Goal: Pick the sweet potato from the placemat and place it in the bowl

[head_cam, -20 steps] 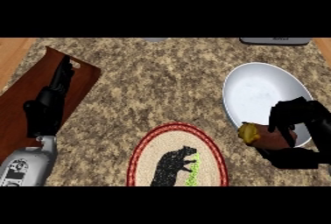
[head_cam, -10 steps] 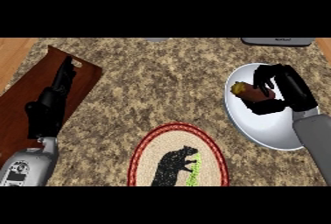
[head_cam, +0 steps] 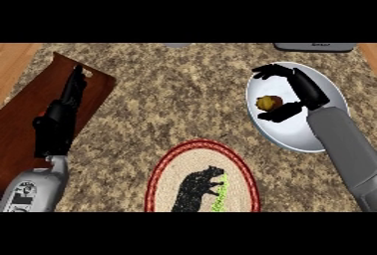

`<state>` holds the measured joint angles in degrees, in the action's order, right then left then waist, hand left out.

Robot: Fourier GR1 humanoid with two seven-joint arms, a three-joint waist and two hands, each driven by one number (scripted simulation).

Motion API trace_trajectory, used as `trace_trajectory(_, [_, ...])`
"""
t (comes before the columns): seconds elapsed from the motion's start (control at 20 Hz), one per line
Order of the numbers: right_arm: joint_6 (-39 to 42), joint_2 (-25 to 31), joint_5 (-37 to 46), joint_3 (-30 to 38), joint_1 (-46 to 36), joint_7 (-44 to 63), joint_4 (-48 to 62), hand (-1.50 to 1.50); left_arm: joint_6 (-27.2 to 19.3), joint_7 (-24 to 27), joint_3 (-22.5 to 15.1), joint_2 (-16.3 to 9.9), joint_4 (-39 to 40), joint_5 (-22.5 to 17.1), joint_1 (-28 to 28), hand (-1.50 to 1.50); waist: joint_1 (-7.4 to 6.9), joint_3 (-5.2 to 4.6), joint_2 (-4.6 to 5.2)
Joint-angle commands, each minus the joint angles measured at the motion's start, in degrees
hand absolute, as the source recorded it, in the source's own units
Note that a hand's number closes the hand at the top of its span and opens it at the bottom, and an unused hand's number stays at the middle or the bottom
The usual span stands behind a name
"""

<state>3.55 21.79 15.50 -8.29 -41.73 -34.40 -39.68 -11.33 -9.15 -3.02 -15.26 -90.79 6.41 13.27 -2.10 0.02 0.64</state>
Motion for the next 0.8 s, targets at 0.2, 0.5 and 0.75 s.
trace_trajectory(0.2, [6.7,-0.2,-5.3,8.1,-5.8,-11.6,14.3,-1.50,1.7,-0.1,2.7,-1.4,0.4,-0.5,0.5,0.00,0.58,0.07,-0.08])
trace_trajectory(0.5, [19.2,9.4,-7.6,11.8,-7.4,-13.3,20.7,-1.50,0.6,-1.0,0.7,0.8,-1.3,1.3,0.6,0.00,0.64,0.09,-0.08])
trace_trajectory(0.75, [29.5,15.8,-10.1,14.1,-6.5,-16.2,22.3,-1.50,1.9,0.7,2.7,0.0,2.6,0.5,1.4,0.00,1.21,0.08,-0.02])
